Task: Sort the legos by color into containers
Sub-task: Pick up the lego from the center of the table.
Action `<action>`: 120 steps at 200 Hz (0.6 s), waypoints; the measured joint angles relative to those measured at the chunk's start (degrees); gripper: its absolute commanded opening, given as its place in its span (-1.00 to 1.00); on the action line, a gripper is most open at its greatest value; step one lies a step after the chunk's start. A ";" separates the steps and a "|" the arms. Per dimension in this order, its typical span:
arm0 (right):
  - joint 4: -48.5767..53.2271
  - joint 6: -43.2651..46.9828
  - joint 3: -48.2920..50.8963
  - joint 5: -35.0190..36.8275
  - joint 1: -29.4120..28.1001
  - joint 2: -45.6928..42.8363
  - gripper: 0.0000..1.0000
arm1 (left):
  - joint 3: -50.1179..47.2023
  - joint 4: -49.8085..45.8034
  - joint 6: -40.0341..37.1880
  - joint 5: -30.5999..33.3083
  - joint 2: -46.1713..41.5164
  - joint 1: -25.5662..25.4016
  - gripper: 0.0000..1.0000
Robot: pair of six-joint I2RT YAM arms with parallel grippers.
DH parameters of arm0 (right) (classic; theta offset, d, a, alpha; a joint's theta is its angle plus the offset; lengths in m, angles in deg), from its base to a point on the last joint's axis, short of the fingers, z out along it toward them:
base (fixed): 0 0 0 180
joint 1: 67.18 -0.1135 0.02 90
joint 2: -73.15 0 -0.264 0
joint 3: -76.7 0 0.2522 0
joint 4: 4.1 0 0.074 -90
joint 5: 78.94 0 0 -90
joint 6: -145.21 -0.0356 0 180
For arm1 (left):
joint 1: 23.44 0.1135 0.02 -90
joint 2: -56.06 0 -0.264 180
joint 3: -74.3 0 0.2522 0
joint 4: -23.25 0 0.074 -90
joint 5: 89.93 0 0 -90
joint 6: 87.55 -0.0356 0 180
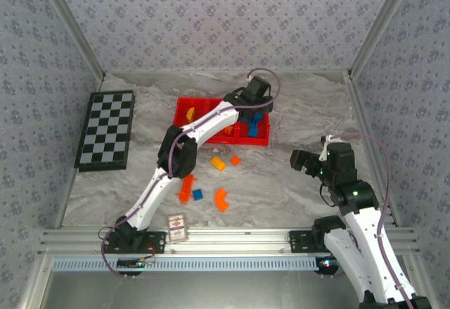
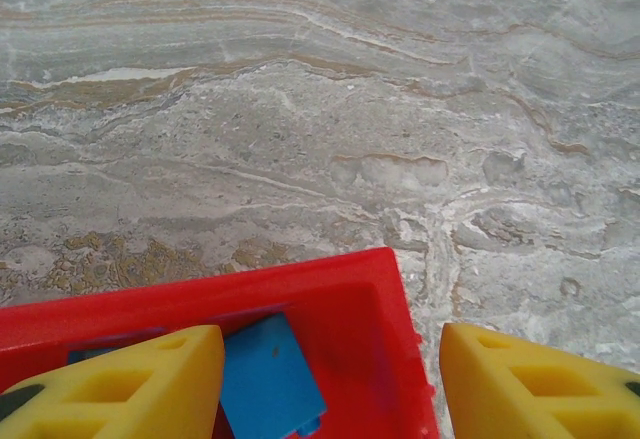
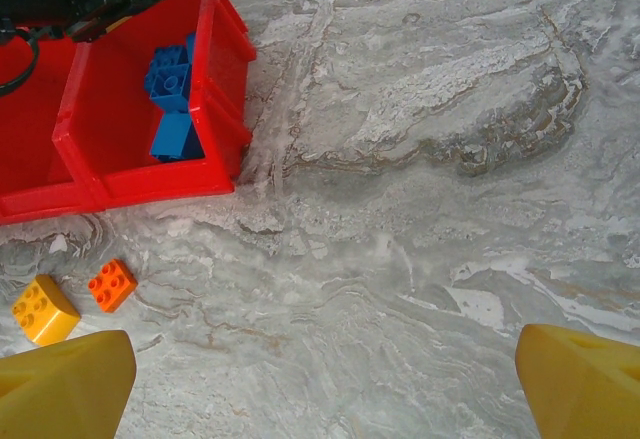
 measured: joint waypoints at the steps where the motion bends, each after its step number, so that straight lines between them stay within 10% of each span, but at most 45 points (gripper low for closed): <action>1: 0.00 0.00 0.00 0.00 0.00 0.00 0.99 | -0.07 0.00 -0.02 0.00 -0.07 0.00 0.18; 120: -0.04 -0.02 0.04 0.00 0.11 0.04 0.99 | -40.04 0.76 3.23 5.79 -37.22 -1.44 0.39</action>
